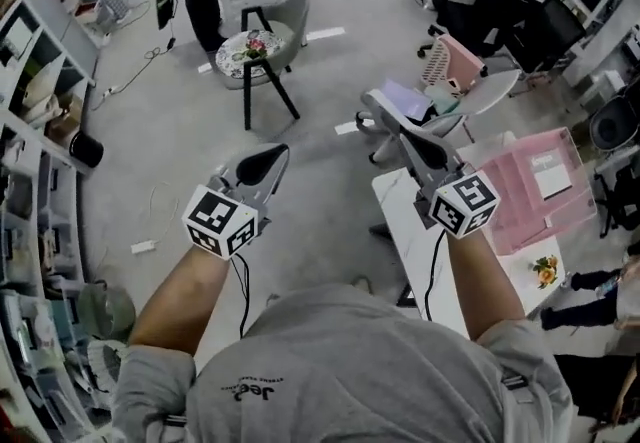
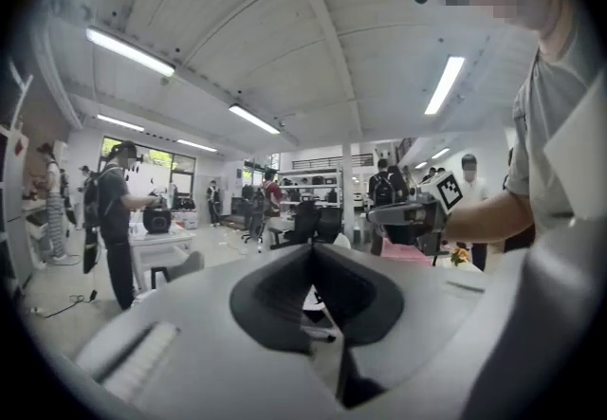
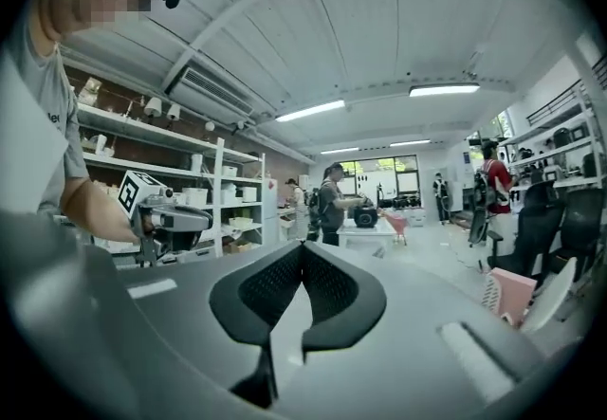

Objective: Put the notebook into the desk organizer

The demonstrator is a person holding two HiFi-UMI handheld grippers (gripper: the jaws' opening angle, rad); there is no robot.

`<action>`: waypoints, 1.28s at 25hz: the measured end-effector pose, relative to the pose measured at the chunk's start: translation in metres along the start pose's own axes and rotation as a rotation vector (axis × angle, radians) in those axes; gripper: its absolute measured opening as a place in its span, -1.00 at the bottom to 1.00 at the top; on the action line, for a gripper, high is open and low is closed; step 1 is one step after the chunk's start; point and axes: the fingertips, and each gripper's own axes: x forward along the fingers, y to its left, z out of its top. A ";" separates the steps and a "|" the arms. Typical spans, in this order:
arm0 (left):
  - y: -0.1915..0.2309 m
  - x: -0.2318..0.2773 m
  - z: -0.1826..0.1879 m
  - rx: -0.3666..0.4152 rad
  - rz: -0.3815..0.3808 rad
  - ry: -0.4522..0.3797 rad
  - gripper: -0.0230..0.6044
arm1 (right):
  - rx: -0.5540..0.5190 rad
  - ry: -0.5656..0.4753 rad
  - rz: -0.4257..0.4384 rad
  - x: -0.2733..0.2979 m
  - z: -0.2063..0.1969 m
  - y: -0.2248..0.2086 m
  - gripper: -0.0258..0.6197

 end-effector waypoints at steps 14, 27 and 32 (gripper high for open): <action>0.057 -0.195 -0.055 -0.094 0.361 -0.020 -0.74 | 0.044 0.074 0.341 0.113 -0.044 0.169 -0.92; 0.059 -0.219 -0.075 -0.142 0.376 -0.023 -0.74 | 0.068 0.122 0.337 0.113 -0.070 0.181 -0.92; 0.058 -0.212 -0.071 -0.135 0.362 -0.024 -0.74 | 0.068 0.123 0.329 0.108 -0.071 0.174 -0.92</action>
